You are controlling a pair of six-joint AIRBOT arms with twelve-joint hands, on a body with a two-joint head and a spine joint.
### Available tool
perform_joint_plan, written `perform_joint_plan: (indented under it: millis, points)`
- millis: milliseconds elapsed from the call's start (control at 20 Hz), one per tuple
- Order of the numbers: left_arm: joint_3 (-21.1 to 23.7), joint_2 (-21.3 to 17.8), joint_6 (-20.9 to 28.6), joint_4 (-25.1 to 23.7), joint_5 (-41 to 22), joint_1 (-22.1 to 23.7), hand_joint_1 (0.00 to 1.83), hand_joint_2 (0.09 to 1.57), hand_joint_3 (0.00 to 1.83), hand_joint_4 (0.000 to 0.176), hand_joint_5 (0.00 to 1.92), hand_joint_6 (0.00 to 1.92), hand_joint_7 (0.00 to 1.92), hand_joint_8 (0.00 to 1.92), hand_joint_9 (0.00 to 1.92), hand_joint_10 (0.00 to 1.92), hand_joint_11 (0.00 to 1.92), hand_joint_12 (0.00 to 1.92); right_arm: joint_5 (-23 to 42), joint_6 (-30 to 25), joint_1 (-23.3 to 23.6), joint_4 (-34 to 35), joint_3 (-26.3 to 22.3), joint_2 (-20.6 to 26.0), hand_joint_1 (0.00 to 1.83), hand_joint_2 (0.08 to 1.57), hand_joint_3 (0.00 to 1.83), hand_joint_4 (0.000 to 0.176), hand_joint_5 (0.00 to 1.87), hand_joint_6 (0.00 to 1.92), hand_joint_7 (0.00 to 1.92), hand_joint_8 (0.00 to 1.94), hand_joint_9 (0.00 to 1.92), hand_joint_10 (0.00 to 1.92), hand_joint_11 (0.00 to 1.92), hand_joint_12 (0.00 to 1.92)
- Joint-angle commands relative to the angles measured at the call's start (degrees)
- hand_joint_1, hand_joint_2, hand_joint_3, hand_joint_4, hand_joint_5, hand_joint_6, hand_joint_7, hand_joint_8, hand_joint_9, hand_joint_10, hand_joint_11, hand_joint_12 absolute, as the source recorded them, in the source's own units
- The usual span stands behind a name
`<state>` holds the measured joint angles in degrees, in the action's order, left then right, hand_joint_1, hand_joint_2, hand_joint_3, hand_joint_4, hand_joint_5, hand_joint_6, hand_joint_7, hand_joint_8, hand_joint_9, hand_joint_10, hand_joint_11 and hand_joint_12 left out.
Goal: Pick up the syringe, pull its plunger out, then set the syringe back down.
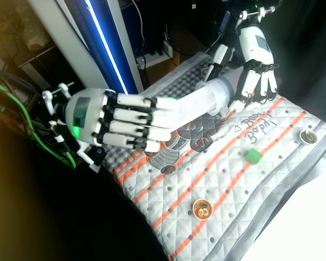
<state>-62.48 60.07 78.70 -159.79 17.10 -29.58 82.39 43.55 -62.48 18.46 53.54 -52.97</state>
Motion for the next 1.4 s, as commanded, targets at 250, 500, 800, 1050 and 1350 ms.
perform_joint_plan:
  millis: [250, 500, 800, 1050, 1350]
  points:
    - [-1.9, 3.9, 1.0, -3.6, 2.6, 1.4, 1.17, 1.24, 0.0, 0.0, 0.86, 1.27, 0.64, 1.1, 0.31, 0.89, 0.03, 1.68, 7.5, -0.1, 0.3, -0.4, 0.2, 0.3, 0.75, 0.83, 0.0, 0.121, 0.17, 0.01, 0.06, 0.01, 0.06, 0.01, 0.0, 0.88]
    - [-6.8, 9.6, 1.0, -2.3, -2.7, -0.2, 1.19, 1.24, 0.0, 0.0, 0.89, 1.24, 0.59, 1.41, 0.35, 1.1, 0.13, 1.63, 7.5, -0.1, 0.3, -0.4, 0.2, 0.3, 0.84, 0.82, 0.0, 0.097, 0.25, 0.02, 0.13, 0.02, 0.12, 0.02, 0.0, 0.92]
    - [-10.1, 13.1, 1.0, -0.7, -6.0, -2.2, 1.19, 1.22, 0.0, 0.0, 0.91, 1.2, 0.61, 1.36, 0.33, 0.96, 0.04, 1.69, 7.6, -0.1, 0.3, -0.4, 0.2, 0.3, 0.87, 0.88, 0.01, 0.062, 0.22, 0.0, 0.11, 0.0, 0.13, 0.01, 0.0, 0.88]
    - [-8.8, 11.8, 1.0, 0.6, -3.9, -3.0, 0.9, 1.04, 0.0, 0.009, 0.43, 0.11, 0.43, 0.02, 0.23, 0.4, 0.0, 1.22, 7.7, -0.1, 0.3, -0.4, 0.1, 0.3, 0.95, 0.88, 0.0, 0.058, 0.27, 0.01, 0.17, 0.01, 0.16, 0.01, 0.0, 0.77]
    - [-1.8, 6.0, 1.0, 0.6, 5.1, -3.3, 0.77, 0.88, 0.0, 0.124, 0.0, 0.0, 0.0, 0.0, 0.04, 0.05, 0.0, 0.98, 7.9, -0.1, 0.2, -0.4, 0.1, 0.3, 0.96, 0.89, 0.0, 0.041, 0.28, 0.0, 0.2, 0.0, 0.19, 0.01, 0.0, 0.76]
